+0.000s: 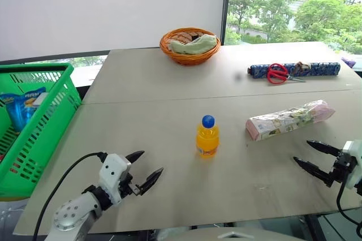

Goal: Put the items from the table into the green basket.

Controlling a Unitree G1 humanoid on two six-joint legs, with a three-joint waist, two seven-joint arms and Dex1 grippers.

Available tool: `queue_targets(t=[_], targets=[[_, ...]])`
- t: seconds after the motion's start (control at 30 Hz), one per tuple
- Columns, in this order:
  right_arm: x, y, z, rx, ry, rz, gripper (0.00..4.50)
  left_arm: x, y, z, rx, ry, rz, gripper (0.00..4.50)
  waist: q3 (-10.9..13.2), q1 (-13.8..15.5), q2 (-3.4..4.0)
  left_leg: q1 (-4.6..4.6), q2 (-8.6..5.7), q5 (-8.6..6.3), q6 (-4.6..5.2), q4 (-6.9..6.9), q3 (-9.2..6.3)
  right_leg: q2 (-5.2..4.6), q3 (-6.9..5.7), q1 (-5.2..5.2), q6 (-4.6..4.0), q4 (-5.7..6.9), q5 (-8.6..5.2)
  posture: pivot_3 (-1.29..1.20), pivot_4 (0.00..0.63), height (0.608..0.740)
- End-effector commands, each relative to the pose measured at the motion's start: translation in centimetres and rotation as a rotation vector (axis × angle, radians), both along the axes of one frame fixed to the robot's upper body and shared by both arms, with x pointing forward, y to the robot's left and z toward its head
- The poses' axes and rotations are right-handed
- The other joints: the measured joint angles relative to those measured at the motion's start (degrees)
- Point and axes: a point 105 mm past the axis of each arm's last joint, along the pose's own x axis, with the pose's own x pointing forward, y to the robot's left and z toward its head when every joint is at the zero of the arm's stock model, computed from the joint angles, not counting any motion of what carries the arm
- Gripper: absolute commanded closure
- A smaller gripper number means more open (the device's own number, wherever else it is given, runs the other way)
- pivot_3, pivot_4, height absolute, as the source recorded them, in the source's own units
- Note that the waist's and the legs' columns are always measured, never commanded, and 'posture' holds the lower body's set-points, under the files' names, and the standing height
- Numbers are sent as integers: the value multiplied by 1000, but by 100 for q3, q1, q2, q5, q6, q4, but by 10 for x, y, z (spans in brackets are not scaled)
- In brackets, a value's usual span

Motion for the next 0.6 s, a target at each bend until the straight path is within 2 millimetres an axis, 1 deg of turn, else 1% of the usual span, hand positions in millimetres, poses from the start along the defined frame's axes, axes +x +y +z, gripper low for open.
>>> queue_targets(t=[0.03,0.13,0.43,0.53,0.6], targets=[[2,-1,12,-1,-58,-8,0,2,-7,6,7,-34,-43,69,0,0,0,0,0,0,0,0,0,0,0,0,0,0,0,66,0,740],[1,2,12,-9,-64,-2,0,1,-11,2,-2,-20,-54,69,-3,1,4,0,0,0,0,0,0,0,-1,1,0,0,0,72,0,740],[4,5,11,9,-54,4,0,1,-11,2,-44,8,-47,69,-3,-1,5,1,0,0,0,0,1,0,0,1,0,0,0,71,0,740],[3,4,12,41,-28,-5,0,2,-18,6,-50,-5,-72,69,-3,1,5,1,0,0,0,0,0,0,0,1,0,0,0,73,0,740],[2,4,12,22,-20,2,0,1,-22,7,-68,-7,-87,69,-5,1,7,0,0,0,0,0,1,0,0,0,0,0,0,73,0,740]])
